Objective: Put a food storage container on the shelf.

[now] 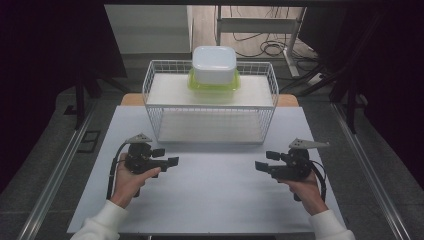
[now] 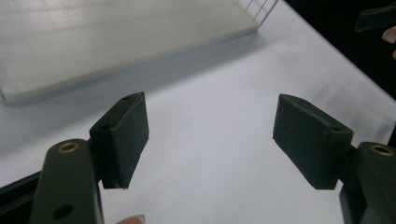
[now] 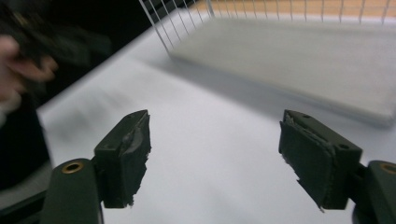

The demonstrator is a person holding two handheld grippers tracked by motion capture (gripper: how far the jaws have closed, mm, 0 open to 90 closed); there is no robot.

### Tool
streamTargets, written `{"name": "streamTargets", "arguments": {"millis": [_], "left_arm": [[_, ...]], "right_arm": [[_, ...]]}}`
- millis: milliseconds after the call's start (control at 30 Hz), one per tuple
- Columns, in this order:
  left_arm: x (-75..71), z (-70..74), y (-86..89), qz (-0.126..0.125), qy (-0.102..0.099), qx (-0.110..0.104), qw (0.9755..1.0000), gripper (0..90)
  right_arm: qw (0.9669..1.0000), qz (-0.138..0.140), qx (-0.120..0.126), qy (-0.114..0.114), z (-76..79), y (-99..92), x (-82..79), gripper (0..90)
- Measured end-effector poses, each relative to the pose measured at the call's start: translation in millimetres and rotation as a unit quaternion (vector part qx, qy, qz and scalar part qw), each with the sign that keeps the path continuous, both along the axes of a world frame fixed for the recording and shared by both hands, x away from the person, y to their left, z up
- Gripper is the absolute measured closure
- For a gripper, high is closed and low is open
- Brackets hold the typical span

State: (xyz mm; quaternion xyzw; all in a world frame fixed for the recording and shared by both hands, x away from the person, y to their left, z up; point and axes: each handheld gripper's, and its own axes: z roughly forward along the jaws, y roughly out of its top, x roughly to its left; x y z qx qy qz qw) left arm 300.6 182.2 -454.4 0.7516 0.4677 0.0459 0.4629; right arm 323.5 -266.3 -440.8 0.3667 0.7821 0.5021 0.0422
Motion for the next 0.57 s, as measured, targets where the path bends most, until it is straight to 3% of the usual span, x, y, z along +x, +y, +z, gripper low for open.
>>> {"name": "streamTargets", "arguments": {"millis": [167, 467, 567], "left_arm": [[0.2, -2.1, 0.1, -0.002, 0.003, 0.002, 1.0, 26.4], [3.6, -13.3, -0.9, -0.011, 0.027, 0.004, 0.9996, 26.4], [5.8, -15.9, -1.7, -0.009, 0.028, 0.013, 0.9995, 26.3]], "right_arm": [[1.0, 0.001, -0.004, -0.001, -4.6, 3.5, -0.2, 23.6], [0.9997, -0.021, -0.002, 0.011, -11.7, -4.5, 3.0, 21.8], [0.9994, -0.016, 0.027, 0.013, -12.1, -5.6, 3.3, 20.2]]}}
